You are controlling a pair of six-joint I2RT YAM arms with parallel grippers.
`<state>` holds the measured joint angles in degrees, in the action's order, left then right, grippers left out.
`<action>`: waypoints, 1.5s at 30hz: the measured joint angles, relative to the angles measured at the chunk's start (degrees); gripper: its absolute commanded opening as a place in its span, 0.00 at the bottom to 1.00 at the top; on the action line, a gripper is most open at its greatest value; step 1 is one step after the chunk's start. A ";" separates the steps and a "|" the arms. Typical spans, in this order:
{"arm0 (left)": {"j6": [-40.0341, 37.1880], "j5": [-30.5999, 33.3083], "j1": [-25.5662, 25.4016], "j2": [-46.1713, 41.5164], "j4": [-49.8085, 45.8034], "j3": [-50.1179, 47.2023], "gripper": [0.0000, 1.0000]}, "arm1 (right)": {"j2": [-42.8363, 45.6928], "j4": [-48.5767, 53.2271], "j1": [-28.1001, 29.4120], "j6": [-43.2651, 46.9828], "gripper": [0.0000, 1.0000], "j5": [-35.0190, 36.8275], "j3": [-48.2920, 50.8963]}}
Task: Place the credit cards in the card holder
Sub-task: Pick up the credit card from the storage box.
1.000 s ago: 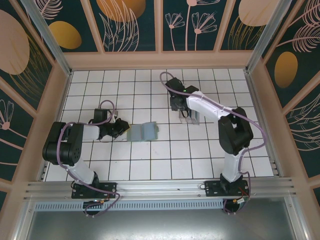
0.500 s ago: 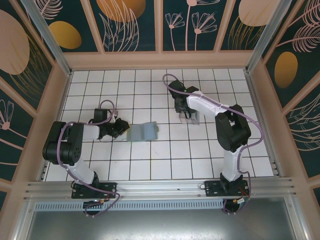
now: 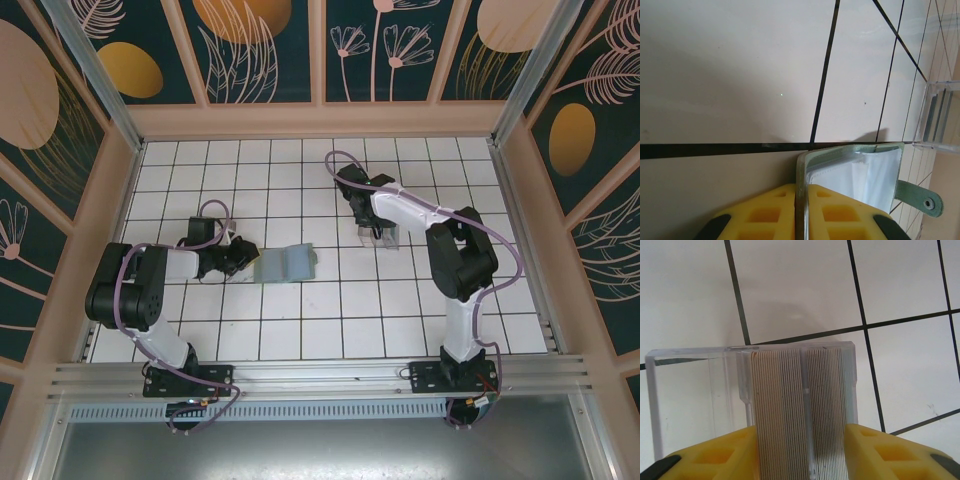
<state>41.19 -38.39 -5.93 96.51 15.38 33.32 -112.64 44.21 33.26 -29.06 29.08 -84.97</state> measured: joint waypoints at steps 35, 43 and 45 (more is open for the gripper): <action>-0.04 1.01 0.00 -0.02 -0.63 0.42 0.12 | 0.09 2.36 0.04 0.68 0.02 4.07 -1.16; -0.04 1.03 0.00 -0.02 -0.63 0.46 0.12 | 0.09 2.36 0.04 1.11 0.04 3.82 -1.16; -0.04 1.03 0.00 -0.02 -0.63 0.46 0.12 | 0.09 2.36 0.04 1.38 0.04 3.72 -1.16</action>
<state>41.15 -37.36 -5.93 96.49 14.74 33.78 -112.55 46.57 33.30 -27.68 32.80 -86.13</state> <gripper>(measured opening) 0.124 0.053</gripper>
